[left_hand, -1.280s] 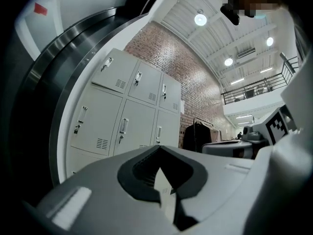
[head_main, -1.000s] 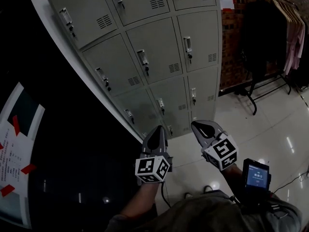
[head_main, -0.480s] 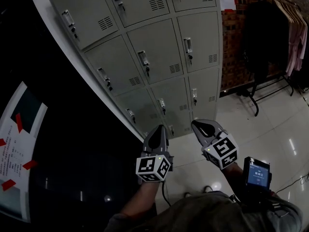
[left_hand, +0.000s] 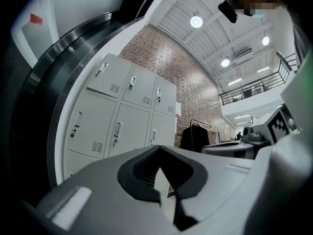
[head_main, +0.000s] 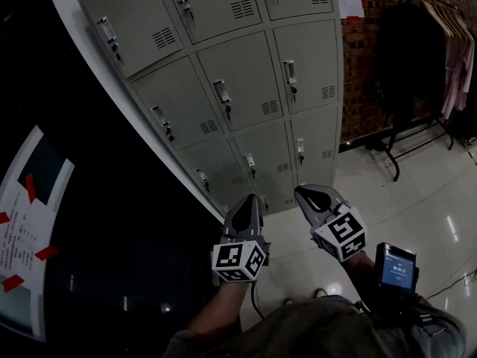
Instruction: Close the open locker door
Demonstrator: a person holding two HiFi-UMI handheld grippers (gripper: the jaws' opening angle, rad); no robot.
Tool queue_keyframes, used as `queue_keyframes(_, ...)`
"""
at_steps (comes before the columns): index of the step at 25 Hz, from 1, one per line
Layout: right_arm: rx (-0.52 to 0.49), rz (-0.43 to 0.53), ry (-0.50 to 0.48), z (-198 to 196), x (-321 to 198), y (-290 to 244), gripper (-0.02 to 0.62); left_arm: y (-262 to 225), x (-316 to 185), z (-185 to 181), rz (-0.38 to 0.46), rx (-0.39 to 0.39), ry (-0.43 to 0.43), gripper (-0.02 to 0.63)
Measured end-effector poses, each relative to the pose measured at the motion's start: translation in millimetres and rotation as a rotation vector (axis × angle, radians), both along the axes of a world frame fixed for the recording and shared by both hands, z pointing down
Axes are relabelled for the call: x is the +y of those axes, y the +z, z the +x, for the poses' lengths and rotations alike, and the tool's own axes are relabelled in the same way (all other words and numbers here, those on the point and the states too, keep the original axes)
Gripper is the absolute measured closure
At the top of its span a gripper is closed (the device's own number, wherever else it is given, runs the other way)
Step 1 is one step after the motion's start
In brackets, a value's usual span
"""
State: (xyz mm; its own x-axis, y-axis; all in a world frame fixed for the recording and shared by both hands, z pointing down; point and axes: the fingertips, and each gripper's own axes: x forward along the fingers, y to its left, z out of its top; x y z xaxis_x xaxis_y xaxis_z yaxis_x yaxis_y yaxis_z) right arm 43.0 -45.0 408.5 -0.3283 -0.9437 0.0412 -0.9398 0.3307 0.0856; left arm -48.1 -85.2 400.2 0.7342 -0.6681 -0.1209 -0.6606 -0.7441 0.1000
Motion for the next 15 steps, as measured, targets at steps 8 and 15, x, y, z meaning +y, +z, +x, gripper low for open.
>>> queue_keyframes(8, 0.005, 0.008, -0.004, -2.1, -2.0, -4.4, 0.592, -2.3, 0.0, -0.8, 0.002, 0.011, -0.003, 0.611)
queue_keyframes(15, 0.004, 0.014, -0.013, -7.9, -4.0, -6.8, 0.592, -2.7, -0.5, -4.5, 0.01, 0.006, -0.007, 0.611)
